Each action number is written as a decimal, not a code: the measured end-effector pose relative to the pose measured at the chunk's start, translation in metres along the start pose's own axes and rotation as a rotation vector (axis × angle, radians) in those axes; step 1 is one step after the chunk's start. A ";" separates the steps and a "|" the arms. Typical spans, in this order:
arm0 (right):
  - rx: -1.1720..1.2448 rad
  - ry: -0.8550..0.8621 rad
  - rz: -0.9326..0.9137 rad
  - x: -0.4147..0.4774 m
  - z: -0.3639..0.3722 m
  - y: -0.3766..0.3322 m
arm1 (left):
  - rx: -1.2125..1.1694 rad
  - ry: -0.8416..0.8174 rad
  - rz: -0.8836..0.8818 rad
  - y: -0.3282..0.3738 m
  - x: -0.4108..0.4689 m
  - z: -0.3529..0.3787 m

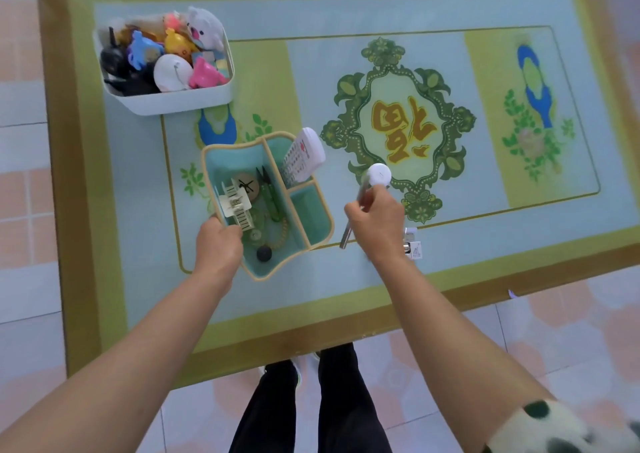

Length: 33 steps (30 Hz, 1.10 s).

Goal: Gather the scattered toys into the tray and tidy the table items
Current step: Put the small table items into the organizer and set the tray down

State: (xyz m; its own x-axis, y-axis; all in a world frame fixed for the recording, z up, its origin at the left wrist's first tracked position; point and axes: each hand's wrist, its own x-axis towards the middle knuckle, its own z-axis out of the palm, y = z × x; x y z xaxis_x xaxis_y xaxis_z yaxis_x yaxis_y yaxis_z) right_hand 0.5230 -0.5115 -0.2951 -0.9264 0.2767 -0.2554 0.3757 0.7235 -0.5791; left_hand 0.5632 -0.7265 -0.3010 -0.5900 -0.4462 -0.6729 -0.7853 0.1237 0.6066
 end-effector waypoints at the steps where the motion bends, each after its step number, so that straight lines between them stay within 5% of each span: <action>1: 0.090 0.073 -0.070 -0.003 -0.015 -0.007 | -0.001 -0.004 0.001 0.001 -0.001 0.000; 7: 0.510 0.177 -0.483 -0.034 -0.073 -0.041 | -0.019 0.019 0.003 0.010 -0.005 0.008; 14: 0.050 0.039 -0.663 -0.045 -0.052 -0.019 | -0.003 0.022 0.025 0.020 -0.010 0.019; 23: -0.158 -0.015 -0.624 -0.032 -0.049 0.007 | -0.014 0.033 0.046 0.026 -0.012 0.037; 33: -0.085 -0.059 -0.496 -0.014 -0.083 0.041 | -0.008 0.021 0.104 0.043 -0.017 0.059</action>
State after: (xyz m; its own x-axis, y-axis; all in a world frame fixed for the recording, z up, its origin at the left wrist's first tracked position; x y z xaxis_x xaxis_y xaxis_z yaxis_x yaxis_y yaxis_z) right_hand 0.5494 -0.4333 -0.2509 -0.9890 -0.1476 -0.0104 -0.1146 0.8086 -0.5771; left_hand 0.5287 -0.6615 -0.2879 -0.6645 -0.4496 -0.5969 -0.7182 0.1634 0.6764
